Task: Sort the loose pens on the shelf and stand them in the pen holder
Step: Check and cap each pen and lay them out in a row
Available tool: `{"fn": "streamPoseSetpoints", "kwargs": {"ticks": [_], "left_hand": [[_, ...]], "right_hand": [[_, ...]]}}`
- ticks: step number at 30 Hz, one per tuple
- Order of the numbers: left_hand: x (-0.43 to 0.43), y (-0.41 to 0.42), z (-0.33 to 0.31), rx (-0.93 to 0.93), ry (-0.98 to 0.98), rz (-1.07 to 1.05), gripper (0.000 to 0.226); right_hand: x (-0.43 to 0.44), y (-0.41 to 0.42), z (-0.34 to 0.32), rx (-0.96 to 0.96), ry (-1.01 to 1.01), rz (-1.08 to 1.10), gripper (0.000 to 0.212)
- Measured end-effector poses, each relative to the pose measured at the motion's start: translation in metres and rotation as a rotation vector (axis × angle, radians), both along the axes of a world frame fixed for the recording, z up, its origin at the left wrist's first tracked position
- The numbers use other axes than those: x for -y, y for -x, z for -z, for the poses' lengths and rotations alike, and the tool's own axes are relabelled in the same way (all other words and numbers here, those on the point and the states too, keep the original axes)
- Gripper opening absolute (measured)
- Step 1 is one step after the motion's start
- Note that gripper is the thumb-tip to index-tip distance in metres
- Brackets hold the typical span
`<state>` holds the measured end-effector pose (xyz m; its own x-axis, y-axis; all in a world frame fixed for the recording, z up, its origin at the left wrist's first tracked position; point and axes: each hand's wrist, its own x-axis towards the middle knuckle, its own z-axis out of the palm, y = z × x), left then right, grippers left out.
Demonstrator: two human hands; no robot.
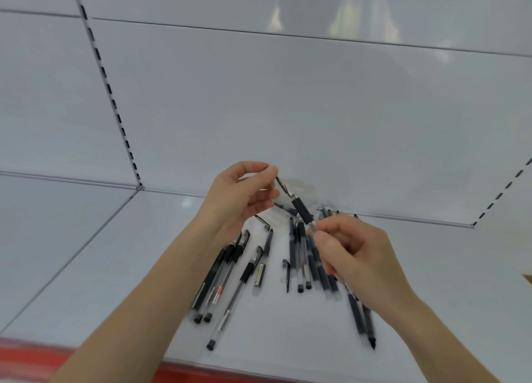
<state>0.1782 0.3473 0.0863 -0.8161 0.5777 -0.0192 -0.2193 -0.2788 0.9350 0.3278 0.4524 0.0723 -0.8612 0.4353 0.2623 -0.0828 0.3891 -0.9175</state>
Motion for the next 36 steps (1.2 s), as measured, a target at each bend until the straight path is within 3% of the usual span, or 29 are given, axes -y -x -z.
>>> {"fn": "streamPoseSetpoints", "kwargs": {"ticks": [7,22,26,31,34,36], "left_hand": [[0.007,-0.009,-0.001,-0.015,-0.106,-0.048,0.008],[0.002,-0.044,-0.001,-0.191,-0.067,-0.082,0.009],[0.001,-0.041,0.008,-0.122,-0.056,-0.073,0.007],[0.013,-0.025,0.025,-0.101,0.041,-0.178,0.005],[0.026,-0.014,0.031,-0.224,0.193,-0.202,0.009],[0.033,-0.008,0.036,-0.399,0.410,-0.197,0.010]], "right_hand": [[0.010,-0.006,-0.005,0.024,-0.025,-0.026,0.014],[0.014,-0.009,0.000,0.019,-0.059,-0.027,0.021],[0.012,-0.004,-0.001,0.093,-0.076,-0.048,0.019],[-0.005,0.010,0.004,0.273,-0.102,-0.144,0.022],[-0.016,0.020,0.018,0.314,-0.254,-0.049,0.019],[-0.021,0.028,0.026,0.347,-0.409,-0.017,0.014]]}}
